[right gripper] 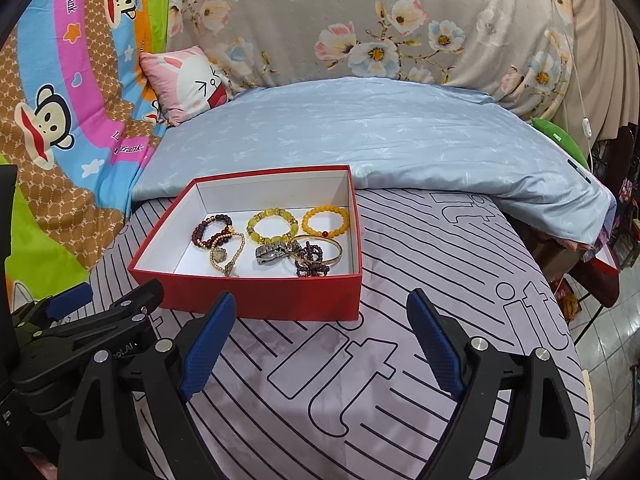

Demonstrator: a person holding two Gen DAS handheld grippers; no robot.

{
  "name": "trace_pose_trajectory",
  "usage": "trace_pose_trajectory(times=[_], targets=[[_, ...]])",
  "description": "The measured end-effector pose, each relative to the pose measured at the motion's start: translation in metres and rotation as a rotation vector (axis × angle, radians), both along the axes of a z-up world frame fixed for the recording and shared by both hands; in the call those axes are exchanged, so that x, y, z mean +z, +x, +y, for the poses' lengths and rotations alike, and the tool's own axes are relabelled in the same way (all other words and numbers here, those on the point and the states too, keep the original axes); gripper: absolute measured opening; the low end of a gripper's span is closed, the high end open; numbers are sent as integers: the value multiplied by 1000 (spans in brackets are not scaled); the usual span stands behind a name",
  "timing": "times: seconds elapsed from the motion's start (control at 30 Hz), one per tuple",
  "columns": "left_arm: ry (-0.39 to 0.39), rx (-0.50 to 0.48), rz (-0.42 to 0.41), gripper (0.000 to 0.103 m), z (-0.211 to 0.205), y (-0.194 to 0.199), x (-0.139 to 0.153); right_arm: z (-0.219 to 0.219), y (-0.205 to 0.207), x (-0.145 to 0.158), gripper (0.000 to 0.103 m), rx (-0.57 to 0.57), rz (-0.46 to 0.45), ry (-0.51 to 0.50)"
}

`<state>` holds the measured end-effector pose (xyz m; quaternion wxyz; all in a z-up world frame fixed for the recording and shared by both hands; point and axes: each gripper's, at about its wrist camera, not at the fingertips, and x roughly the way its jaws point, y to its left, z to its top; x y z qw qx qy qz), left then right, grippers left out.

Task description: Organize jewelry

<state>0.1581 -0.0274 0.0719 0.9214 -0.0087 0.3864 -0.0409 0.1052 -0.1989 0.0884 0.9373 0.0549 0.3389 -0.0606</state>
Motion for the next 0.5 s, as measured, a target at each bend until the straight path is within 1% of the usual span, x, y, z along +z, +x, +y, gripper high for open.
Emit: trace_pose_trajectory(times=[0.5], targets=[[26, 4, -10, 87, -3, 2, -2, 0, 5, -5, 84, -8, 4, -7]])
